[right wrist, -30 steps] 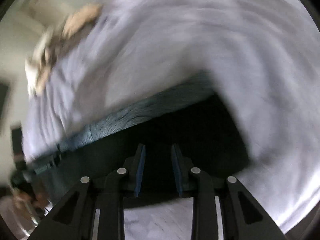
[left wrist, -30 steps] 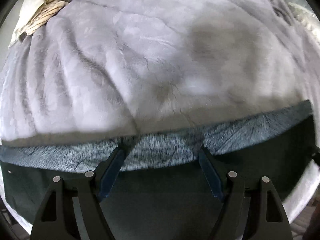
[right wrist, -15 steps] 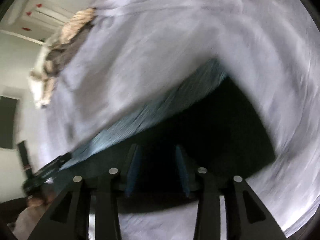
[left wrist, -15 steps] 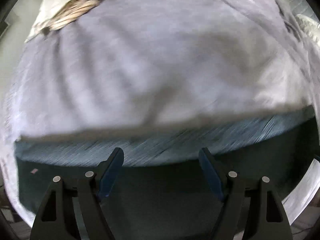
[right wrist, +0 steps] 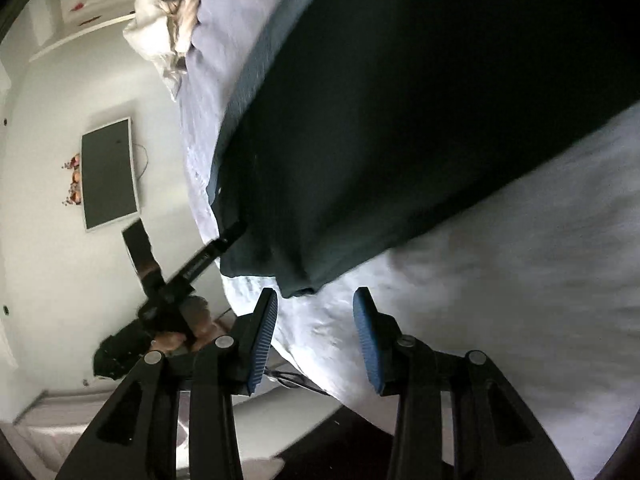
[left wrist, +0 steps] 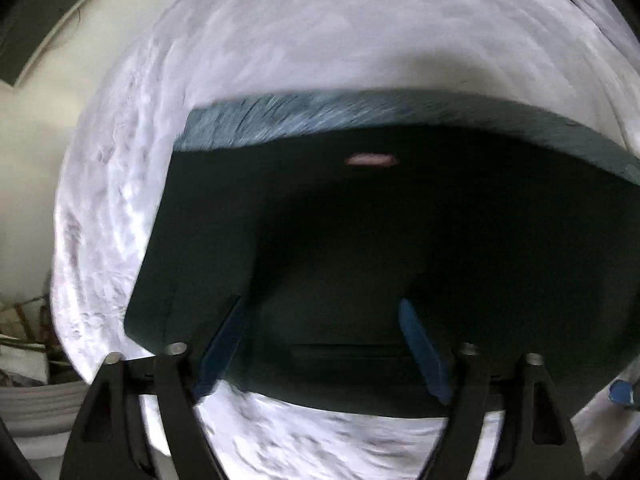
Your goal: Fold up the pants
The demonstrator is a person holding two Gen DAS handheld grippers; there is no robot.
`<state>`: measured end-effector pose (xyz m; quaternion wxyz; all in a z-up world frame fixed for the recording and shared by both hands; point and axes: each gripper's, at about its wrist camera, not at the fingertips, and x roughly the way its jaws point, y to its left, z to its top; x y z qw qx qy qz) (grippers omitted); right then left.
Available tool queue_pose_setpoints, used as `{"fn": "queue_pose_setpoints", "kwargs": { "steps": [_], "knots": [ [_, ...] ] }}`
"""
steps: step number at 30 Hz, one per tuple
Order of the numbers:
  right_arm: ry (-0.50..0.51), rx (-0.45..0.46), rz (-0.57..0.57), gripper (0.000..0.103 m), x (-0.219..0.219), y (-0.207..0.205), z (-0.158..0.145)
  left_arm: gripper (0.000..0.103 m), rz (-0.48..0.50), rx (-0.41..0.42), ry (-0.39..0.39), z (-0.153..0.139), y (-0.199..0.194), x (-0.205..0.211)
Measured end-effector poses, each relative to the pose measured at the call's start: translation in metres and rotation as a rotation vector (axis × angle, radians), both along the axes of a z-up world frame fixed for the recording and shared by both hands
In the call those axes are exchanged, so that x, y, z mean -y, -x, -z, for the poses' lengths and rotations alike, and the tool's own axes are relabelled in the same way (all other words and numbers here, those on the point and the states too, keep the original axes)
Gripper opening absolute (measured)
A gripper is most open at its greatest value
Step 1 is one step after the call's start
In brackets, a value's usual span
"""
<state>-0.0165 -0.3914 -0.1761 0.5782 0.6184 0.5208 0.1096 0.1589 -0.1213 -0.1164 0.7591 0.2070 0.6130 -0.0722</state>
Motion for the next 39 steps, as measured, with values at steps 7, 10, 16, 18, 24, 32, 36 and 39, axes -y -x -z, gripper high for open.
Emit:
{"fn": "queue_pose_setpoints", "kwargs": {
  "steps": [7, 10, 16, 18, 24, 32, 36, 39],
  "knots": [
    [-0.006, -0.005, 0.061, 0.045, -0.033, -0.022, 0.01, 0.102, 0.053, -0.03, 0.075, 0.012, -0.012, -0.016],
    [0.001, -0.028, 0.07, 0.045, -0.035, -0.034, 0.009, 0.103, 0.061, -0.041, 0.103, 0.017, -0.014, -0.022],
    [0.257, -0.032, -0.031, 0.009, -0.036, -0.039, -0.026, 0.103, 0.104, -0.044, 0.123, 0.017, -0.007, -0.03],
    [0.332, -0.08, -0.089, 0.009, -0.042, -0.039, -0.02, 0.103, 0.106, -0.048, 0.13, 0.018, -0.002, -0.03],
    [0.372, -0.153, -0.104, 0.017, -0.036, -0.025, -0.03, 0.103, 0.108, -0.04, 0.135, 0.02, 0.002, -0.038],
    [0.778, -0.098, -0.172, 0.018, -0.014, -0.052, -0.073, 0.103, 0.099, -0.025, 0.125, 0.029, 0.004, -0.046],
    [0.769, -0.179, -0.23, 0.018, -0.017, -0.059, -0.04, 0.103, 0.096, -0.029, 0.102, 0.022, 0.011, -0.039],
    [0.785, -0.181, -0.302, 0.018, -0.023, -0.056, -0.05, 0.103, 0.09, -0.024, 0.092, 0.015, 0.019, -0.038]
  ]
}}
